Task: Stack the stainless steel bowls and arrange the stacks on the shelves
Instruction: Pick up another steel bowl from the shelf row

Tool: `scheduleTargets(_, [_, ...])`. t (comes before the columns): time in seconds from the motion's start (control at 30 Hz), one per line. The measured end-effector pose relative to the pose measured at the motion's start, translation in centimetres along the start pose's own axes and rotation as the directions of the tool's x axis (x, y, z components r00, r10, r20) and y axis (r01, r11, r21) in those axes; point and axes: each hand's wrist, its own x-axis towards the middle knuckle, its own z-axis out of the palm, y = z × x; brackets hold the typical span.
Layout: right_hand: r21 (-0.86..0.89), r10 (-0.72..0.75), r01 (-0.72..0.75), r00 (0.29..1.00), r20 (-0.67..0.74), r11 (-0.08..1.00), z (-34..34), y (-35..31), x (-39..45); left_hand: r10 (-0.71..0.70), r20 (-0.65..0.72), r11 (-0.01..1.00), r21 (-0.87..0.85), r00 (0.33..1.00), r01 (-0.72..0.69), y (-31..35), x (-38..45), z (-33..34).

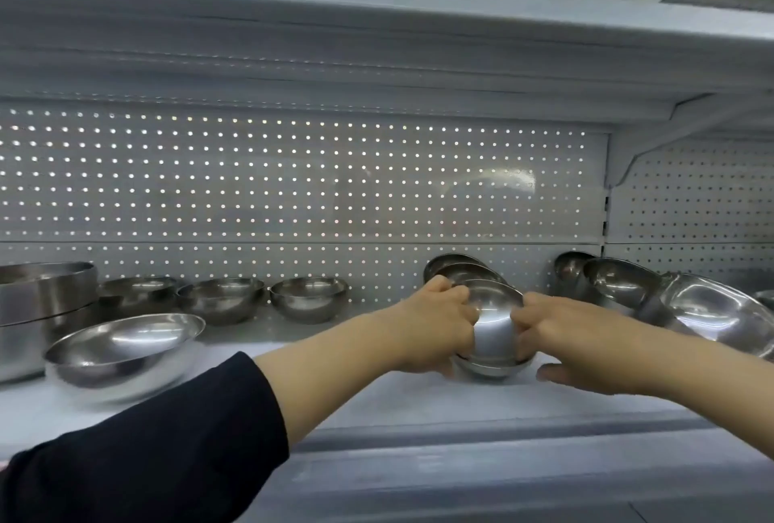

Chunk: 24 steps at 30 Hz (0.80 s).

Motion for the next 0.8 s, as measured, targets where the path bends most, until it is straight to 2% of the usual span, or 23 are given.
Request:
scheduleTargets(0.13, [-0.01, 0.001, -0.002, 0.997, -0.077, 1.0, -0.2, -0.2, 0.2, -0.055, -0.062, 0.997, 0.047, 0.997, 0.058, 0.3, -0.3, -0.3])
scheduleTargets(0.33, [0.218, -0.013, 0.074, 0.963, -0.268, 0.973, -3.0, -1.5, 2.0, -0.119, -0.1, 0.993, -0.028, 0.988, 0.117, -3.4, -5.7, -2.0])
scheduleTargets(0.43, [0.234, -0.025, 0.106, 0.945, -0.327, 0.966, -4.8, -3.6, 4.9, -0.211, -0.032, 0.977, 0.02, 0.977, 0.212, -5.5, -9.2, -2.6])
scheduleTargets(0.53, [0.259, -0.039, 0.141, 0.931, -0.363, 0.955, -5.9, -5.7, 7.7, -0.302, 0.065, 0.953, -0.01, 0.951, 0.304, -6.9, -12.2, -2.7])
scheduleTargets(0.8, [0.294, -0.092, 0.19, 0.944, -0.315, 0.937, -6.5, -9.5, 11.8, -0.36, 0.22, 0.931, 0.027, 0.907, 0.363, -7.5, -16.5, -1.2])
